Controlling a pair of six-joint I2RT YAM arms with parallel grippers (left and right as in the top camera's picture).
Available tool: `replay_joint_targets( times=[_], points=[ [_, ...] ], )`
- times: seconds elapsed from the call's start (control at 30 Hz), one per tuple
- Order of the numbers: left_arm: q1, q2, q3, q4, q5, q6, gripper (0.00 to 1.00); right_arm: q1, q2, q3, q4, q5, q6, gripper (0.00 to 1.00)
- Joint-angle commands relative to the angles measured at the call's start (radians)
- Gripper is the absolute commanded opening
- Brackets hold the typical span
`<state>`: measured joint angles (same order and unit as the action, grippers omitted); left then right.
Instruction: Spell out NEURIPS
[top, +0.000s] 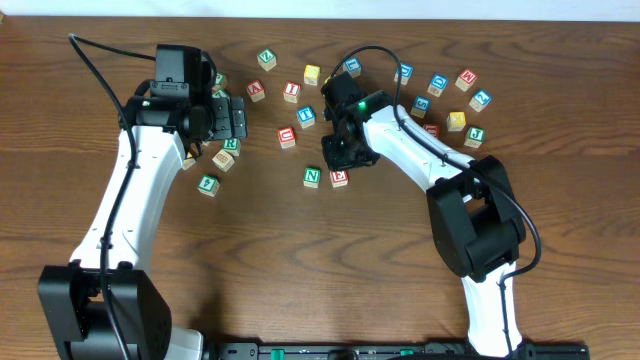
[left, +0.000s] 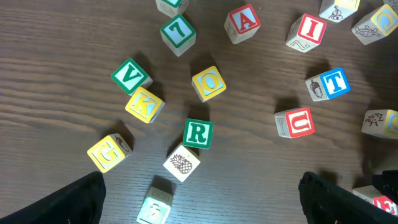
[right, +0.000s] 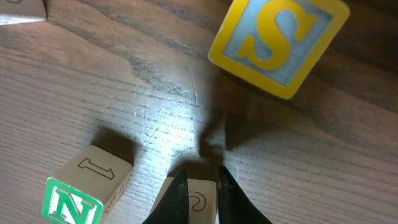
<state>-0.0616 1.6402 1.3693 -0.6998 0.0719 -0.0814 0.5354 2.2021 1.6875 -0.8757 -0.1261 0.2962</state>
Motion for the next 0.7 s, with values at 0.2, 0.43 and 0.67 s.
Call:
replay_joint_targets(
  times=[0.2, 0.43, 0.67],
  points=[
    [0.002, 0.009, 0.024, -0.003, -0.009, -0.005, 0.98, 0.017, 0.009, -0.008, -0.011, -0.042, 0.022, 0.11],
    [0.002, 0.009, 0.024, -0.003, -0.009, -0.005, 0.98, 0.023, 0.009, -0.008, -0.026, -0.046, 0.040, 0.09],
    [0.002, 0.009, 0.024, -0.003, -0.009, -0.005, 0.98, -0.024, -0.002, 0.064, -0.040, -0.045, 0.035, 0.08]
  ],
)
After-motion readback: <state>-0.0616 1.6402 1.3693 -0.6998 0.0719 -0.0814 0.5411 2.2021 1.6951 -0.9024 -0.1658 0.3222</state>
